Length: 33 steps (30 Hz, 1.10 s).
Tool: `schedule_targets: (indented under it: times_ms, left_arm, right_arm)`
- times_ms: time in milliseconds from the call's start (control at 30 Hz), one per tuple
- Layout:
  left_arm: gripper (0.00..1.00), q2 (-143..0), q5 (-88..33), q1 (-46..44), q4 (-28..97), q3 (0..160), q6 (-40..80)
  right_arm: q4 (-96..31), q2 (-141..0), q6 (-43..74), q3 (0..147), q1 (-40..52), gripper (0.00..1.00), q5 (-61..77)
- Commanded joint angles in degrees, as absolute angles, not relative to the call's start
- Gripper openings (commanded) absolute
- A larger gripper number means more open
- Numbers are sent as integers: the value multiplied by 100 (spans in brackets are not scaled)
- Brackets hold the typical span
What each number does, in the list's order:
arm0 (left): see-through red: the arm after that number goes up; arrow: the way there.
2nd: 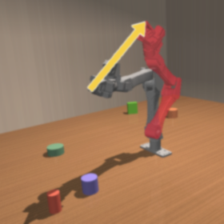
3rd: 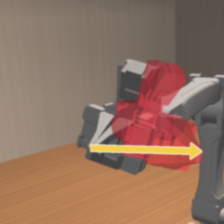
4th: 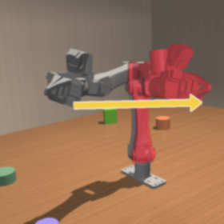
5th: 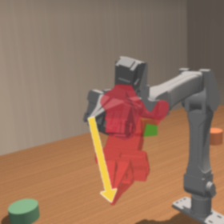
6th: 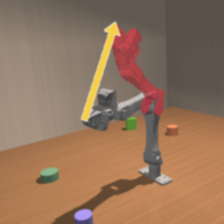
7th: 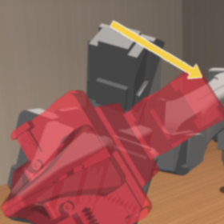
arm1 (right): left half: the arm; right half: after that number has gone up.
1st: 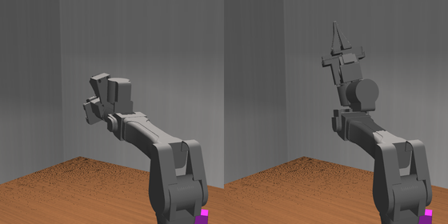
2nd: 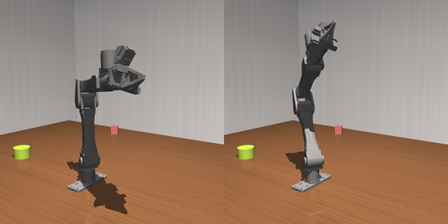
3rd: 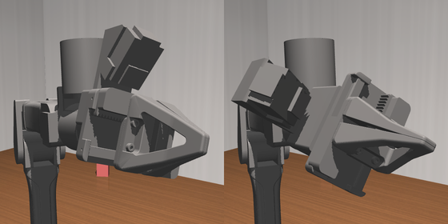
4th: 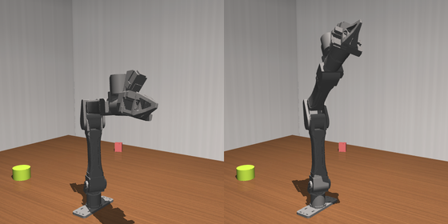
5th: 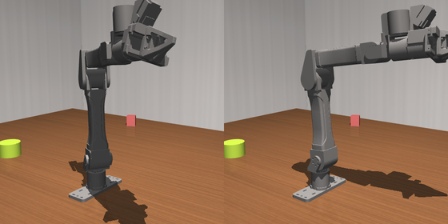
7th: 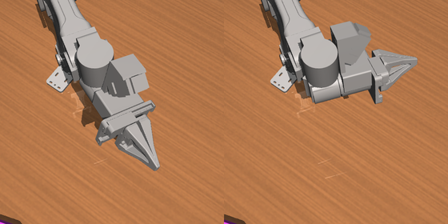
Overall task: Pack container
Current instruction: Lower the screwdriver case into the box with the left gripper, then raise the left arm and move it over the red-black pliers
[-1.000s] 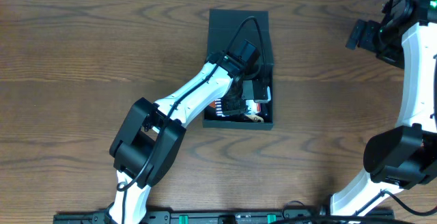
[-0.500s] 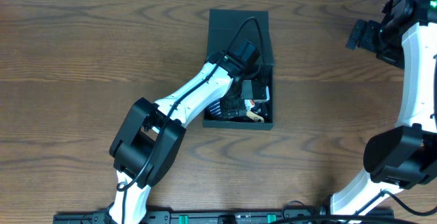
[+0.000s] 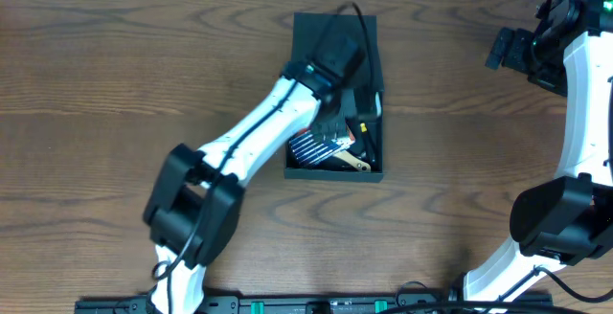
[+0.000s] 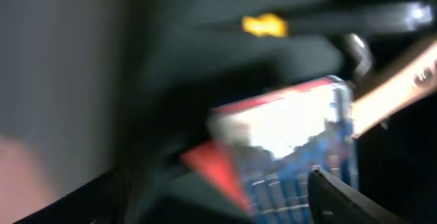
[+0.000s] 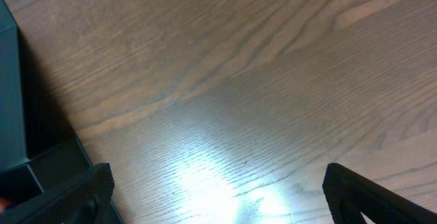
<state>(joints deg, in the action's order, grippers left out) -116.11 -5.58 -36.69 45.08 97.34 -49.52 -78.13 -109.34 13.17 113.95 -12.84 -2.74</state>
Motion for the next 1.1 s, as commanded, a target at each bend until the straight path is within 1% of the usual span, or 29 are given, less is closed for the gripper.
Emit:
schedule_targets:
  times_ms: [0, 33, 67, 167, 267, 333, 400, 533, 667, 767, 833, 933, 1067]
  left_arm:
    - [80, -11043, -467, -3487, 4493, 10206, -4491]
    - [81, -10930, -458, -3435, 4493, 10272, -4386]
    - [85, -10831, -432, -3387, 4493, 10313, -4241]
    - [86, -10488, -266, -3155, 4495, 10374, -3411]
    - [85, -10232, 47, -2825, 4657, 10374, -2060]
    - [86, -10088, 379, -2547, 5100, 10374, -1028]
    - [85, -10016, 572, -2305, 5631, 10374, -419]
    - [85, -9998, 716, -1791, 6726, 10337, 158]
    - [85, -9998, 711, -1479, 7161, 10154, 517]
    - [86, -9998, 709, -1372, 7293, 9865, 860]
    - [88, -9998, 668, -1350, 7293, 9564, 1302]
    - [88, -9998, 482, -1354, 7260, 9006, 1966]
    - [88, -9998, 322, -1356, 6943, 8211, 2182]
  right_arm:
    - [-7802, -10888, 1278, 11454, -1304, 99, -276]
    - [-7802, -10888, 1278, 11454, -1306, 99, -276]
    - [-7802, -10888, 1278, 11454, -1306, 99, -276]
    - [-7802, -10888, 1278, 11454, -1304, 99, -276]
    - [-7802, -10888, 1278, 11454, -1304, 99, -276]
    - [-7802, -10888, 1278, 11454, -1304, 99, -276]
    - [-7802, -10888, 1278, 11454, -1304, 99, -276]
    - [-7802, -10888, 1278, 11454, -1304, 99, -276]
    - [-7802, -10888, 1278, 11454, -1304, 99, -276]
    - [-7802, -10888, 1278, 11454, -1304, 99, -276]
    - [-7802, -10888, 1278, 11454, -1304, 99, -276]
    - [-7802, -10888, 1278, 11454, -1304, 99, -276]
    - [-7802, -10888, 1278, 11454, -1304, 99, -276]
